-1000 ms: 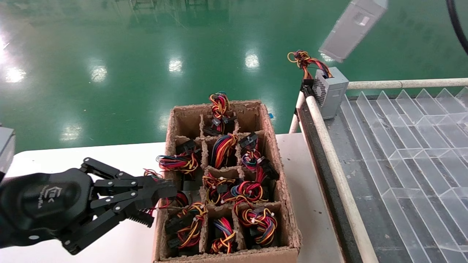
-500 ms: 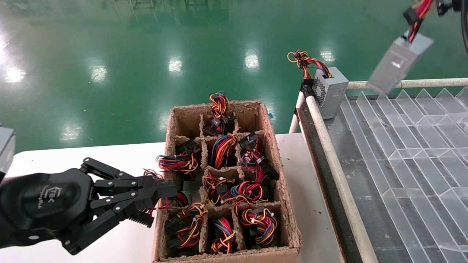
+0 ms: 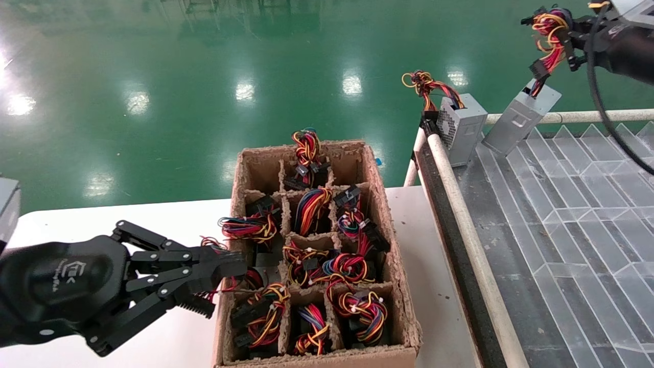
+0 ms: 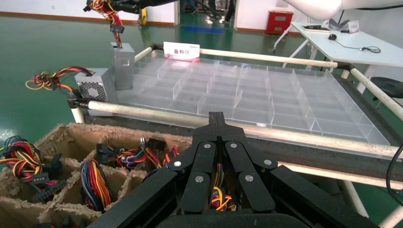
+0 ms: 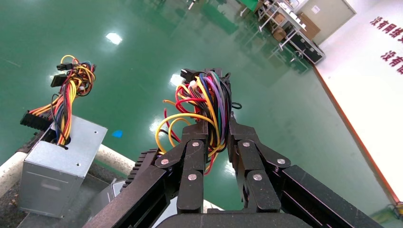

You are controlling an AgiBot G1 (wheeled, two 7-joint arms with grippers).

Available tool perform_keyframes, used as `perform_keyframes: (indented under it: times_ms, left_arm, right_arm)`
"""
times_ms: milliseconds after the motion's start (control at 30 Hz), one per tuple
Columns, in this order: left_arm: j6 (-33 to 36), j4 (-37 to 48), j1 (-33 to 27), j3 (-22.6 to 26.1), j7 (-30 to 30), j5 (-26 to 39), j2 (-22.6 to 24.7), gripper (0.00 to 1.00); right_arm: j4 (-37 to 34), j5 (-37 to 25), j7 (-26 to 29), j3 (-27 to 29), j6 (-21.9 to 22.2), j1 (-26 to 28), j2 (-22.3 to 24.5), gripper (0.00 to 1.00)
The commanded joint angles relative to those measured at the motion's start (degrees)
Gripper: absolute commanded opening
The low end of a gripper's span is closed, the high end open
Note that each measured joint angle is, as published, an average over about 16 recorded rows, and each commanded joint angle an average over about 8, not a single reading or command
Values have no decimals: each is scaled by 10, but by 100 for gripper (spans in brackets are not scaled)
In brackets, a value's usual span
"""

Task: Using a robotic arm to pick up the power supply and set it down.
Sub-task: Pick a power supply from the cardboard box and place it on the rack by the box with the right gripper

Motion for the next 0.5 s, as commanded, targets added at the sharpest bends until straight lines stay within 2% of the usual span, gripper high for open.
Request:
perform_keyframes:
  times_ms: [33, 500]
  left_arm:
    - [0, 0, 0, 0, 0, 0, 0, 0]
    - [0, 0, 0, 0, 0, 0, 0, 0]
  right_arm:
    - [-8, 6, -10, -1, 3, 0, -5, 0]
    - [-21, 21, -42, 3, 8, 7, 4, 0]
